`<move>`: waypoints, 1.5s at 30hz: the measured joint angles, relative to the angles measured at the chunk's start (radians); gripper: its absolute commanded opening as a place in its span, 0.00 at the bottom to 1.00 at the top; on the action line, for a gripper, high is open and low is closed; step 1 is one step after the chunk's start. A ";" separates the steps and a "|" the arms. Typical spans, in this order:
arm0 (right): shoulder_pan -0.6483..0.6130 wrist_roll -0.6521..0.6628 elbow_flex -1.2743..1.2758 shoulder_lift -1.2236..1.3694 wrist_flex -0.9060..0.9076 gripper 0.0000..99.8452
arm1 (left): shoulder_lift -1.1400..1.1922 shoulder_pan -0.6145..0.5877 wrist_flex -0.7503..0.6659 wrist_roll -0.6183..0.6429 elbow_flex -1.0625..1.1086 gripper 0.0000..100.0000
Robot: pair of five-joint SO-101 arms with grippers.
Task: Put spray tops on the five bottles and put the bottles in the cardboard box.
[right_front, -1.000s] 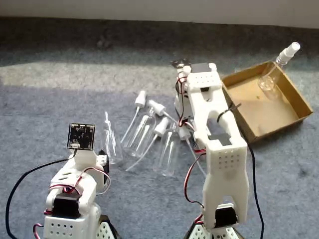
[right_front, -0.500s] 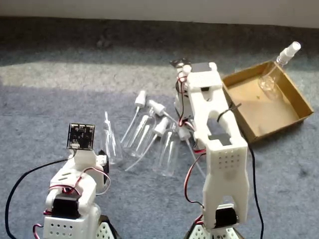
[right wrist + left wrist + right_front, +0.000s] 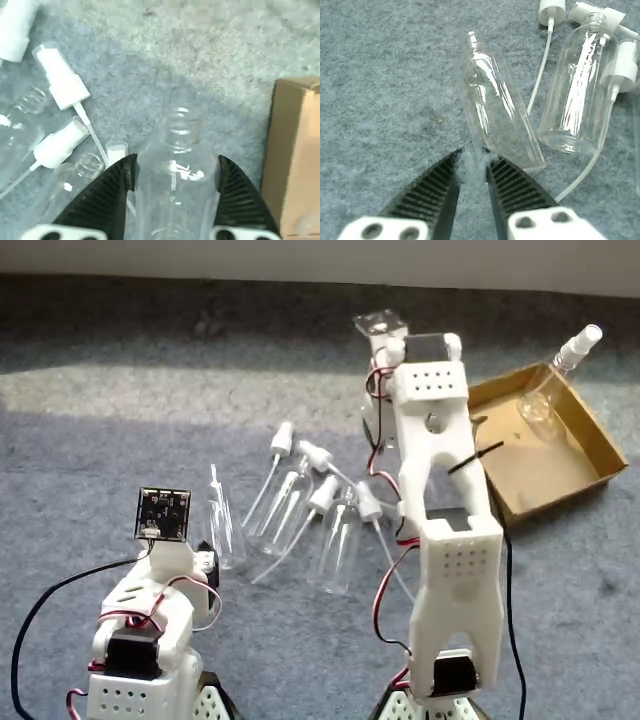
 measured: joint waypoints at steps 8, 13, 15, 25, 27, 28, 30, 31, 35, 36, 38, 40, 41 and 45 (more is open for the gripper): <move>0.026 0.000 -0.035 -0.158 0.000 0.14 | 0.000 0.000 0.000 0.000 0.000 0.01; 0.028 0.002 0.103 -0.358 0.000 0.14 | 0.000 0.000 0.000 0.000 0.000 0.01; 0.028 0.002 0.169 -0.439 0.000 0.14 | 0.000 0.000 0.000 0.000 0.000 0.01; 0.028 0.002 0.476 -0.835 0.000 0.14 | 0.000 0.000 0.000 0.000 0.000 0.01; 0.028 0.002 0.532 -0.904 0.000 0.14 | 0.000 0.000 -0.029 0.000 0.015 0.01; 0.028 0.002 0.560 -0.936 0.000 0.14 | 0.000 0.000 -0.052 0.000 0.028 0.01; 0.028 0.002 0.618 -0.997 0.000 0.14 | 0.000 0.000 -0.114 0.000 0.069 0.01; 0.028 0.002 0.647 -1.025 0.000 0.14 | 0.000 0.000 -0.147 0.000 0.094 0.01; 0.028 0.002 0.753 -1.119 0.000 0.14 | 0.002 0.000 -0.275 0.000 0.112 0.01; 0.028 0.002 0.784 -1.142 0.000 0.14 | 0.002 0.000 -0.284 0.000 0.112 0.01; 0.028 0.002 0.858 -1.186 -0.020 0.14 | 0.002 0.000 -0.295 0.000 0.112 0.01; 0.028 -0.003 0.936 -1.238 -0.061 0.14 | 0.002 0.000 -0.299 0.000 0.112 0.01; 0.028 -0.014 0.977 -1.267 -0.083 0.14 | 0.002 0.000 -0.299 0.000 0.112 0.01; 0.028 -0.092 1.140 -1.418 -0.184 0.14 | 0.002 -0.006 -0.287 -0.012 0.112 0.00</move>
